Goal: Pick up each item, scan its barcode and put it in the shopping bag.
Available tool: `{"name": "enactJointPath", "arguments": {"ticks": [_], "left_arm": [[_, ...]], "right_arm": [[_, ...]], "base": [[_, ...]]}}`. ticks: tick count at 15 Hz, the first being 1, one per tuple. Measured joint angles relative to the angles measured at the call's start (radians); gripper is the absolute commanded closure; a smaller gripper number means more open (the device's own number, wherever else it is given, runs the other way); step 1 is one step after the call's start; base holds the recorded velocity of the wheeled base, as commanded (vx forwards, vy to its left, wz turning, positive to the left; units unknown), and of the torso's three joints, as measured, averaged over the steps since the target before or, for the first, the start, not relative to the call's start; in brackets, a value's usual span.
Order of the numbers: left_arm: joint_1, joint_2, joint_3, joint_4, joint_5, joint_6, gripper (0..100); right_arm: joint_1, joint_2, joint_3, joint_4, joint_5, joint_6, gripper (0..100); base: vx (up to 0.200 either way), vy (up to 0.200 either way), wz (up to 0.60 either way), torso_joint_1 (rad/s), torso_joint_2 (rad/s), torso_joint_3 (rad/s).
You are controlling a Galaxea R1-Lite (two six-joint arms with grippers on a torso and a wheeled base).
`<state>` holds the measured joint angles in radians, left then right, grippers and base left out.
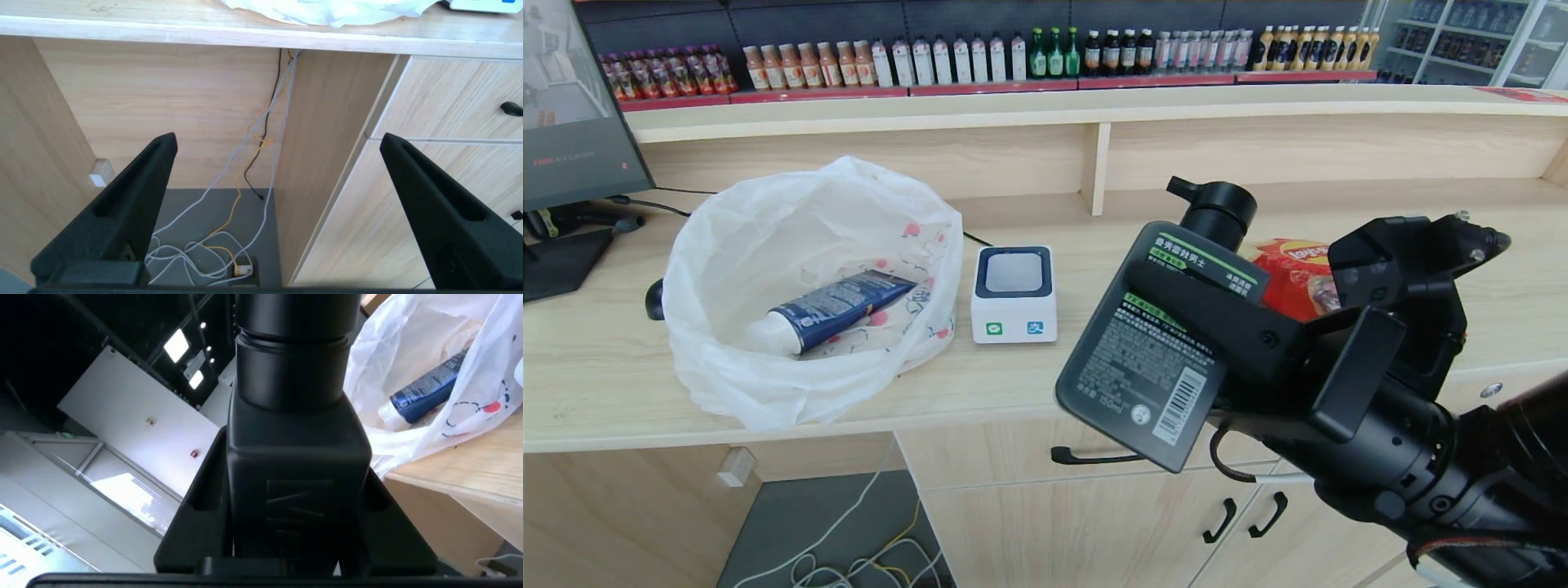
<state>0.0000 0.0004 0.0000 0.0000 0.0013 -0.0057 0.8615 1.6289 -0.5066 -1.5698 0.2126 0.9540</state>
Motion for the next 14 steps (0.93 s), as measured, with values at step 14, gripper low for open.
{"name": "enactJointPath", "arguments": {"ticks": [14], "left_arm": [[0.000,0.000,0.000,0.001,0.000,0.000,0]], "right_arm": [[0.036,-0.033,0.059,0.000,0.000,-0.081,100]], "base": [[0.000,0.000,0.00,0.000,0.00,0.000]]}}
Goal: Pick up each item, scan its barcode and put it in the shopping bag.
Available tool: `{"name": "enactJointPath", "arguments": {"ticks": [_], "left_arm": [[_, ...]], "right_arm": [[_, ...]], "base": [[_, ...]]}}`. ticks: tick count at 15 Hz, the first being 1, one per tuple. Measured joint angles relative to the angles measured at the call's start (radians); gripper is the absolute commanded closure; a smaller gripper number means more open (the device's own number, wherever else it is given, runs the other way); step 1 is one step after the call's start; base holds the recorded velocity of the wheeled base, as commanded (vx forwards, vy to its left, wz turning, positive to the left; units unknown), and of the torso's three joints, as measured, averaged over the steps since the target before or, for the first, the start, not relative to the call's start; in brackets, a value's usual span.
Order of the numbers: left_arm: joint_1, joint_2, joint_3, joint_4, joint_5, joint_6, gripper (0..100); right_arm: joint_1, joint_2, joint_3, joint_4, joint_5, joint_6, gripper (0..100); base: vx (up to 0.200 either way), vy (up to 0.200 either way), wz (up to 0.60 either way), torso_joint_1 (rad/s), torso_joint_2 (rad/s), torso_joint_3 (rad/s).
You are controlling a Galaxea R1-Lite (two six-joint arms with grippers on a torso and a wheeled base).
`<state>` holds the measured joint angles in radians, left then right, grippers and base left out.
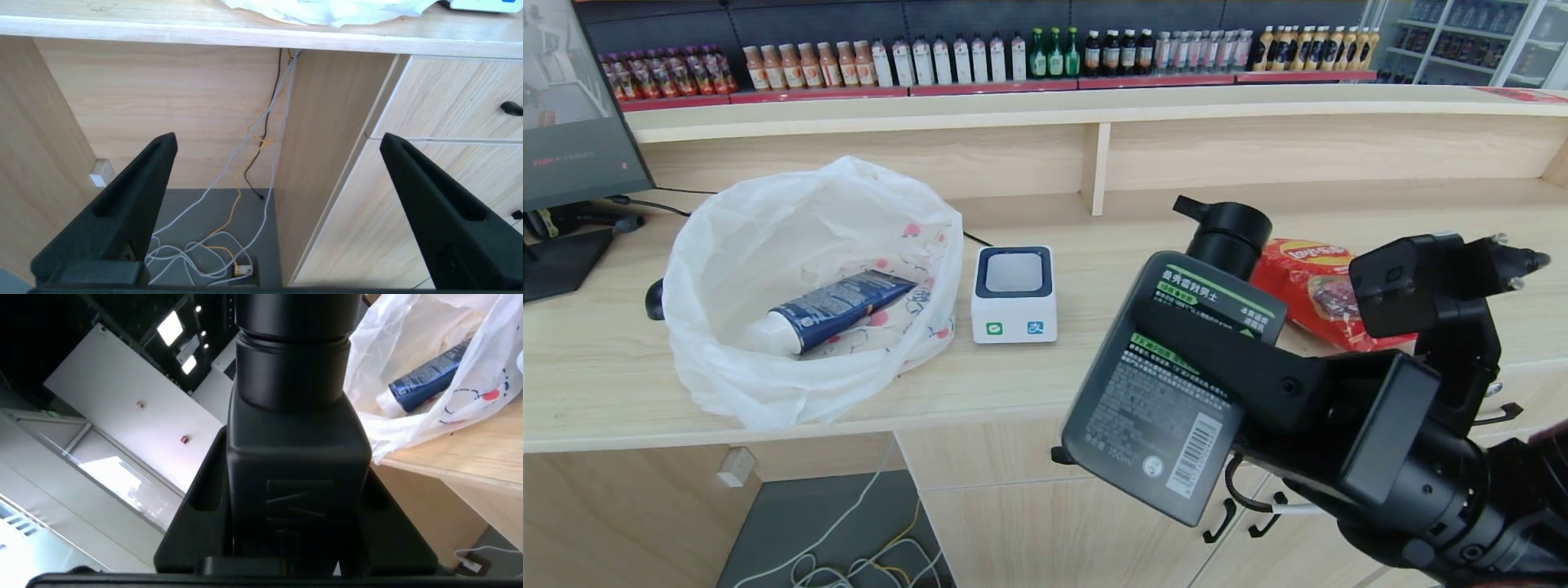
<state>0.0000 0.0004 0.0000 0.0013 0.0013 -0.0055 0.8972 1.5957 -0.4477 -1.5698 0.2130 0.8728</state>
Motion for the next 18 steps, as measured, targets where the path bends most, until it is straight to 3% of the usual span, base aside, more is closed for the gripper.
{"name": "enactJointPath", "arguments": {"ticks": [6,12,18], "left_arm": [[0.000,0.000,0.000,-0.001,0.000,-0.001,0],[0.000,0.000,0.000,-0.001,0.000,0.000,0],[-0.001,0.000,0.000,0.000,0.000,0.004,0]], "right_arm": [[-0.050,0.026,0.094,0.001,-0.001,-0.219,100],[-0.204,0.049,0.108,0.000,-0.011,-0.677,100],[-0.271,-0.023,0.217,0.000,-0.147,-0.984,100]], "base": [[0.000,0.000,0.00,0.000,0.00,0.000],[0.000,0.000,0.00,0.000,0.00,0.000],[0.000,0.000,0.00,0.000,0.00,0.000]]}}
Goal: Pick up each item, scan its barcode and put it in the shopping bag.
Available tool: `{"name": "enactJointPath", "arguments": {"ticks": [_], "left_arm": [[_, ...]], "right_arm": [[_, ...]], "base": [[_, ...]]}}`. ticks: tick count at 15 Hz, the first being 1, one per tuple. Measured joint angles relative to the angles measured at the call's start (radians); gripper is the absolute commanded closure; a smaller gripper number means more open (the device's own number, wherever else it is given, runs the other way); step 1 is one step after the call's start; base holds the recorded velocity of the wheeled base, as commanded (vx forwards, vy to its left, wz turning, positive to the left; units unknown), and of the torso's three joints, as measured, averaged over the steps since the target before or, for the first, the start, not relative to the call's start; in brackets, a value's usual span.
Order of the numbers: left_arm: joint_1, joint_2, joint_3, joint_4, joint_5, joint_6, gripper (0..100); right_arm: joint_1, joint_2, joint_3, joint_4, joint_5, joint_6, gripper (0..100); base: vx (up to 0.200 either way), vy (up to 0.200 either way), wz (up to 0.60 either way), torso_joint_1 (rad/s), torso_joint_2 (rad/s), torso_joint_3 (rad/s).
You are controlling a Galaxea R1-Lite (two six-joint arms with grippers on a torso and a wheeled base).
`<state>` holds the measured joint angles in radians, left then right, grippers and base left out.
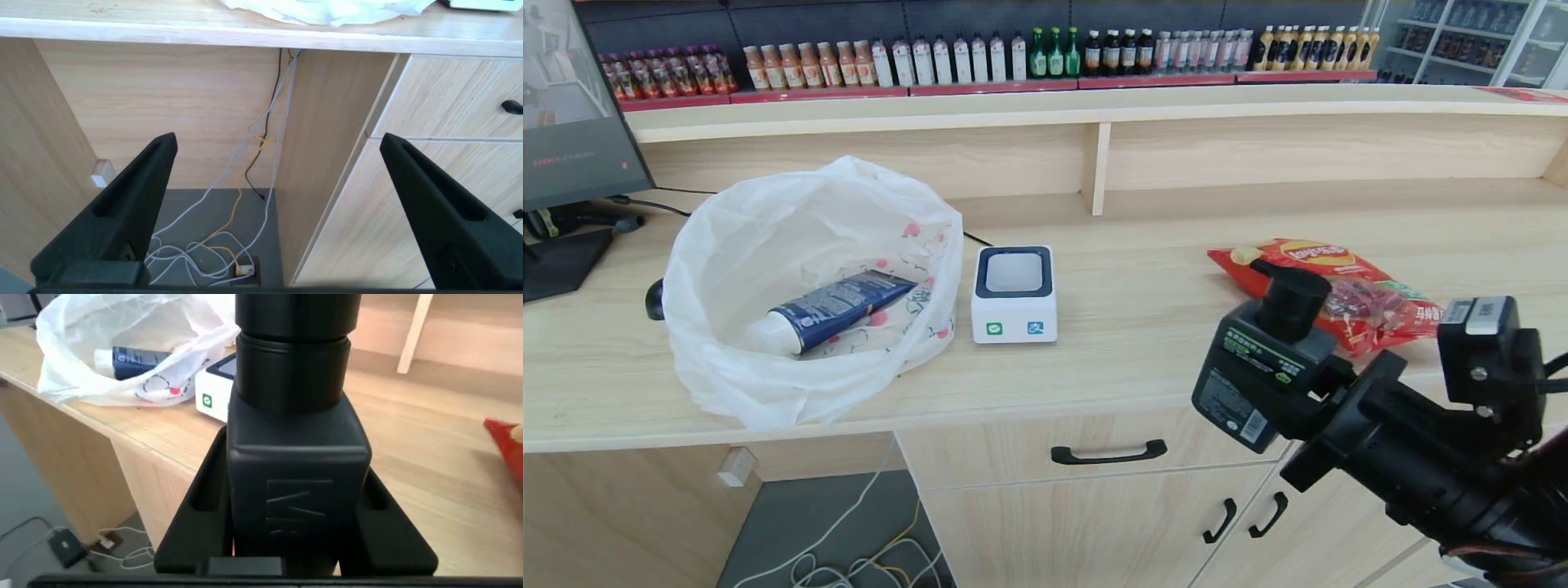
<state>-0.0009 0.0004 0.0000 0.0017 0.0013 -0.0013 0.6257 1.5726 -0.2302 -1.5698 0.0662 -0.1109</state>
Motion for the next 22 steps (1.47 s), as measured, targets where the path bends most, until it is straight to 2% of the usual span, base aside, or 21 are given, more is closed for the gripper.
{"name": "enactJointPath", "arguments": {"ticks": [3,9,21,22], "left_arm": [[0.001,0.000,0.000,0.000,0.000,-0.001,0],[0.001,0.000,0.000,0.000,0.000,-0.001,0],[0.000,0.000,0.000,0.000,0.000,-0.001,0],[0.001,0.000,0.000,0.000,0.000,-0.001,0]], "right_arm": [[-0.002,-0.039,-0.002,0.000,-0.016,-0.019,100],[-0.001,-0.027,-0.117,-0.004,-0.130,-0.020,100],[-0.005,-0.022,-0.121,0.000,-0.132,-0.038,100],[-0.005,-0.024,-0.127,0.001,-0.132,-0.040,100]], "base": [[0.000,0.000,0.00,0.000,0.00,0.000],[0.000,0.200,0.00,0.002,0.00,0.002],[0.000,0.200,0.00,0.003,0.01,-0.001],[0.000,0.000,0.00,0.000,0.00,0.000]]}}
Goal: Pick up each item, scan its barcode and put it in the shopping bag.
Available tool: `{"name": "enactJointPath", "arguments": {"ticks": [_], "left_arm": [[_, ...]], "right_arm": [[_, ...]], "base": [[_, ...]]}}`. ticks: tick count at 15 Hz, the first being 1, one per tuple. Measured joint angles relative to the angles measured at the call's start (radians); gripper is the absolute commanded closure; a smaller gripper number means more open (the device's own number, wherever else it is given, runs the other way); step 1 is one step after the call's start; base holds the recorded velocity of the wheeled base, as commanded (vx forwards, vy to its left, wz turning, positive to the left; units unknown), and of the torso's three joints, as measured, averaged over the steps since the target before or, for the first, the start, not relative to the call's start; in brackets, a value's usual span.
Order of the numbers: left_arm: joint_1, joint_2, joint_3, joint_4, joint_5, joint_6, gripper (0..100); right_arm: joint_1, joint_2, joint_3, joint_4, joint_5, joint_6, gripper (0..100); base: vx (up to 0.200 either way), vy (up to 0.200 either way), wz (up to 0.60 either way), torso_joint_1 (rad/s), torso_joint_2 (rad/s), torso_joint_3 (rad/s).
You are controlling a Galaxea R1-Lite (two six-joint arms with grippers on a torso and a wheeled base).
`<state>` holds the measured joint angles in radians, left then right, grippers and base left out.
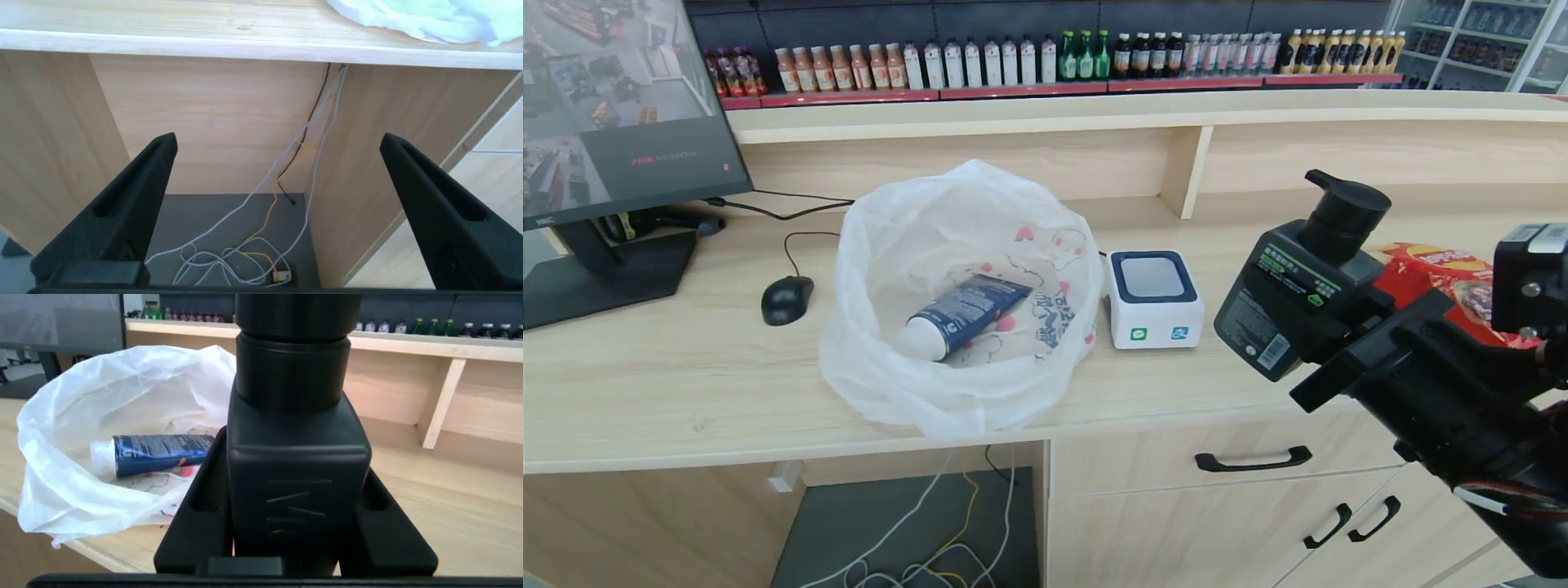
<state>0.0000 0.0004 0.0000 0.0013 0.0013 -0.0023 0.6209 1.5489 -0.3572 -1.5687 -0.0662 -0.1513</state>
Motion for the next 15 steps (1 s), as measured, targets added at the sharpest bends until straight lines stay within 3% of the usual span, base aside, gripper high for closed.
{"name": "enactJointPath", "arguments": {"ticks": [6,12,15], "left_arm": [[0.000,0.000,0.000,0.000,0.000,0.002,0],[0.000,0.000,0.000,-0.001,0.000,0.003,0],[0.000,0.000,0.000,0.000,0.000,0.002,0]], "right_arm": [[-0.010,-0.003,-0.031,0.000,0.044,-0.124,100],[-0.031,0.025,-0.102,0.044,0.490,-0.415,100],[-0.085,0.062,-0.280,0.122,0.566,-0.583,100]], "base": [[0.000,0.000,0.00,0.000,0.00,0.000],[0.000,0.000,0.00,0.000,0.00,0.000],[0.000,0.000,0.00,0.000,0.00,0.000]]}}
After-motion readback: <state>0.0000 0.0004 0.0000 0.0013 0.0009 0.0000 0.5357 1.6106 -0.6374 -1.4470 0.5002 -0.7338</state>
